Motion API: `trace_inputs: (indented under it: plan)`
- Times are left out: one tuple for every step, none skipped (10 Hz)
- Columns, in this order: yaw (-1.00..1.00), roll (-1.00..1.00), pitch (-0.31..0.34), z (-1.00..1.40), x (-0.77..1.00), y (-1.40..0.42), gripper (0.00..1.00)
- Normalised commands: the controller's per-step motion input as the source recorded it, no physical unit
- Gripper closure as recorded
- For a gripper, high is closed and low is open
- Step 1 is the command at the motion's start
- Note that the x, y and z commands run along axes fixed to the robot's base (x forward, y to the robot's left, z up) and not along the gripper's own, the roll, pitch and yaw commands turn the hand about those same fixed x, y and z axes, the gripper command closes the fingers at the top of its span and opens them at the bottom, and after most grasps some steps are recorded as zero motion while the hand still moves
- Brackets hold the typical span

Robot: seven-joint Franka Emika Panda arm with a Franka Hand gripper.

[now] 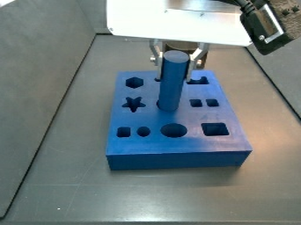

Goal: Insert the round object.

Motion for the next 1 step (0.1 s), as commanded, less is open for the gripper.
trace_inputs:
  plan:
    - [0.00,-0.01,0.000,0.00,0.00,0.00,1.00]
